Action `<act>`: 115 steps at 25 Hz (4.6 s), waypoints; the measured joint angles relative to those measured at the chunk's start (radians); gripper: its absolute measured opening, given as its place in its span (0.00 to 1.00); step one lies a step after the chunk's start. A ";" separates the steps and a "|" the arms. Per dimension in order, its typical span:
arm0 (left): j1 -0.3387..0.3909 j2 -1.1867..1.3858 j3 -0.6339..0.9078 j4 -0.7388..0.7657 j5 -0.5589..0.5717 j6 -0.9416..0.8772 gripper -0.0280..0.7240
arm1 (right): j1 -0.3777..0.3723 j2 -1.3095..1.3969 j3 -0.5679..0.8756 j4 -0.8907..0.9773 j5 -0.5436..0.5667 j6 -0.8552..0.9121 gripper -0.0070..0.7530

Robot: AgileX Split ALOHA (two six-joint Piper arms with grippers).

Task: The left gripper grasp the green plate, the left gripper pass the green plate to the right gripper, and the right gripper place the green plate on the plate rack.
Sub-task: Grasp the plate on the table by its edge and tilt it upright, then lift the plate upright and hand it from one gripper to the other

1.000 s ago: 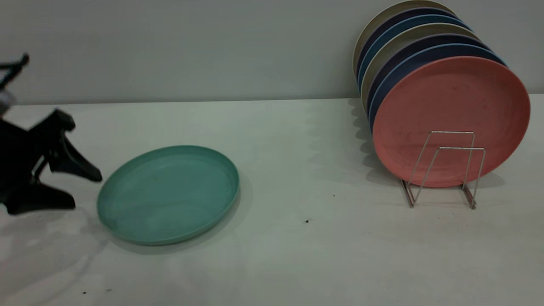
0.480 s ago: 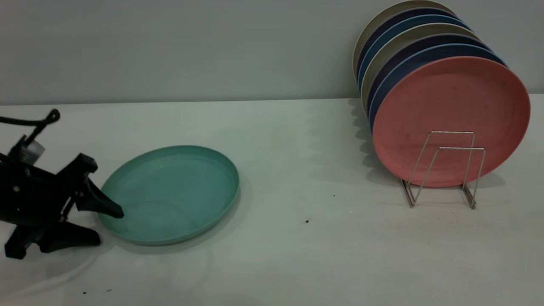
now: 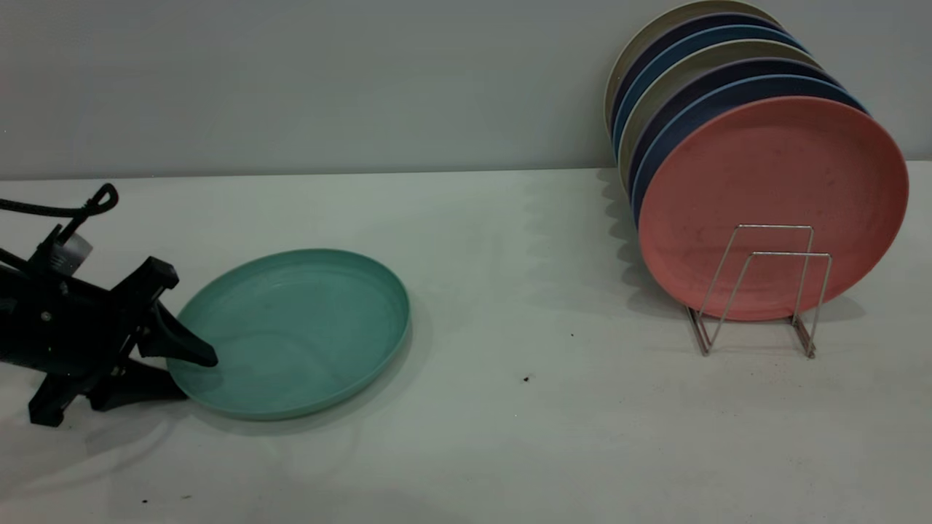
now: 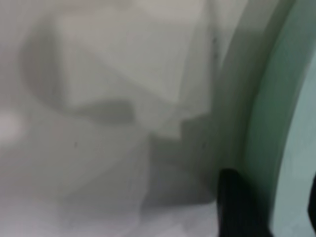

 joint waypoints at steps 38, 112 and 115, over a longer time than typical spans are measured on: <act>-0.198 -0.254 -0.030 0.014 0.091 0.521 0.06 | 0.000 0.658 -0.001 1.012 0.006 -0.739 0.50; -0.264 -0.263 -0.061 0.267 0.429 0.132 0.81 | 0.000 1.054 -0.135 1.262 0.043 -1.114 0.12; -0.213 -0.265 -0.074 0.362 0.482 0.077 0.85 | 0.000 1.054 -0.135 1.262 0.042 -1.115 0.12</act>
